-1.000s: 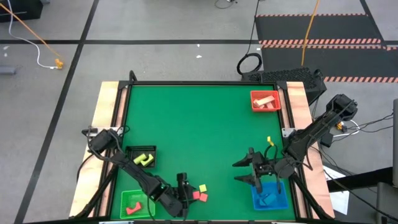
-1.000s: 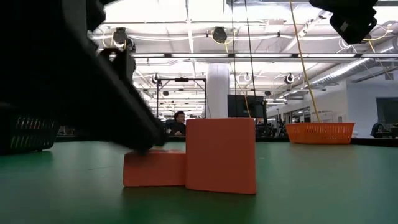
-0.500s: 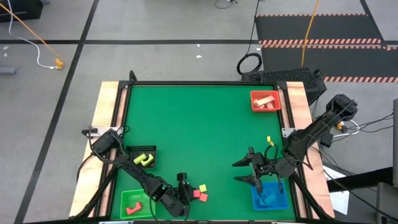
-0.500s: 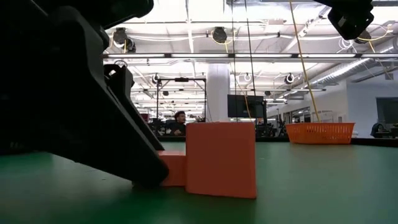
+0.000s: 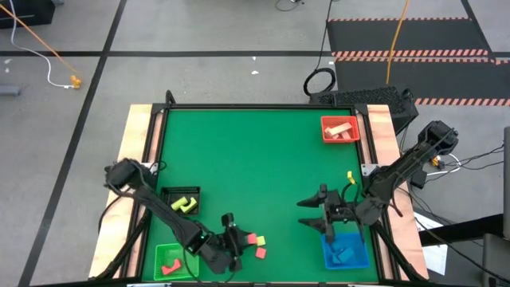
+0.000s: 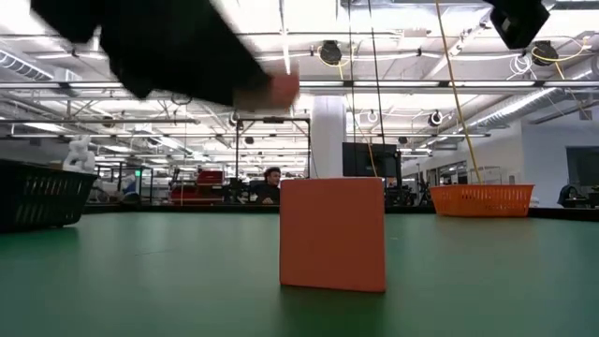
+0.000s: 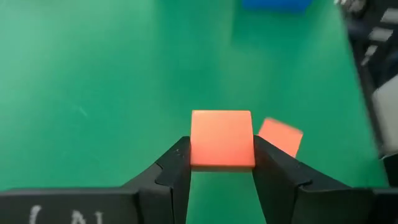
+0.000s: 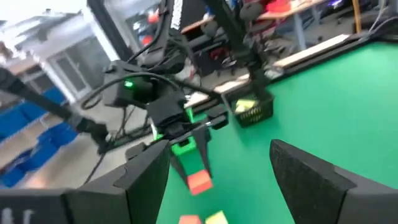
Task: Sort & place blocks by color
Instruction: Put the left orange wooden block into the green basket
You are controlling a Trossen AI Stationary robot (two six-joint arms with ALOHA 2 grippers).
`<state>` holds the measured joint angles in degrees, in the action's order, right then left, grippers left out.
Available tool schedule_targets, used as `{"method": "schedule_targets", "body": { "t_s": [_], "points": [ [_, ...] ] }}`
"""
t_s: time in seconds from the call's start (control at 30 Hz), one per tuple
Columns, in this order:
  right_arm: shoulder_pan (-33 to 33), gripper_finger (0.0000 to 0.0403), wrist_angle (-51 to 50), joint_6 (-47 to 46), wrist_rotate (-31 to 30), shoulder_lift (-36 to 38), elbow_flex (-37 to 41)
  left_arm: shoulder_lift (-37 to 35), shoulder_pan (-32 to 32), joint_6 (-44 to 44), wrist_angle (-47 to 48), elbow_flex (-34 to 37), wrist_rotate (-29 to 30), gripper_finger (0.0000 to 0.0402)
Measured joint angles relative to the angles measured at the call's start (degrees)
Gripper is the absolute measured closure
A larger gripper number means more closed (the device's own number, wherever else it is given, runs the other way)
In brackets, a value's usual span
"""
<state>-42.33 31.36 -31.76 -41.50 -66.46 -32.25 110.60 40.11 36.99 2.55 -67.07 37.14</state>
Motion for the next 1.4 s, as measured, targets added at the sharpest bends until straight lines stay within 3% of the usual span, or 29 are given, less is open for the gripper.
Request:
{"method": "schedule_targets", "body": {
  "t_s": [0.17, 0.33, 0.6, 0.9, 1.1, 1.4],
  "points": [
    [1.9, 0.0136, 2.9, -0.9, -0.2, 0.0, 0.0, -6.5, 1.5, 1.3, 1.3, 0.0, 0.9, 0.0266],
    [3.4, 0.0136, 5.6, 1.3, 4.3, 0.0, 0.0, -12.6, 5.4, 5.9, 4.6, 0.0, 0.8, 0.0266],
    [4.1, 0.0136, 15.7, 5.6, 5.8, -5.4, 0.0, -20.2, 15.2, 26.1, 15.4, 0.0, 0.4, 0.0266],
    [4.1, 0.0136, 25.0, 7.9, 8.8, -16.9, -3.0, -21.4, 24.2, 55.1, 28.6, -0.1, -0.4, 0.0266],
    [4.1, 0.0136, 24.7, 11.0, 12.3, -25.3, -11.2, -21.3, 25.8, 72.7, 43.2, -0.1, -7.5, 0.0266],
    [3.8, 0.0136, 15.2, 8.3, 13.3, -32.6, -19.1, -19.4, 25.8, 80.8, 45.5, -0.1, -22.5, 0.0266]
  ]
}}
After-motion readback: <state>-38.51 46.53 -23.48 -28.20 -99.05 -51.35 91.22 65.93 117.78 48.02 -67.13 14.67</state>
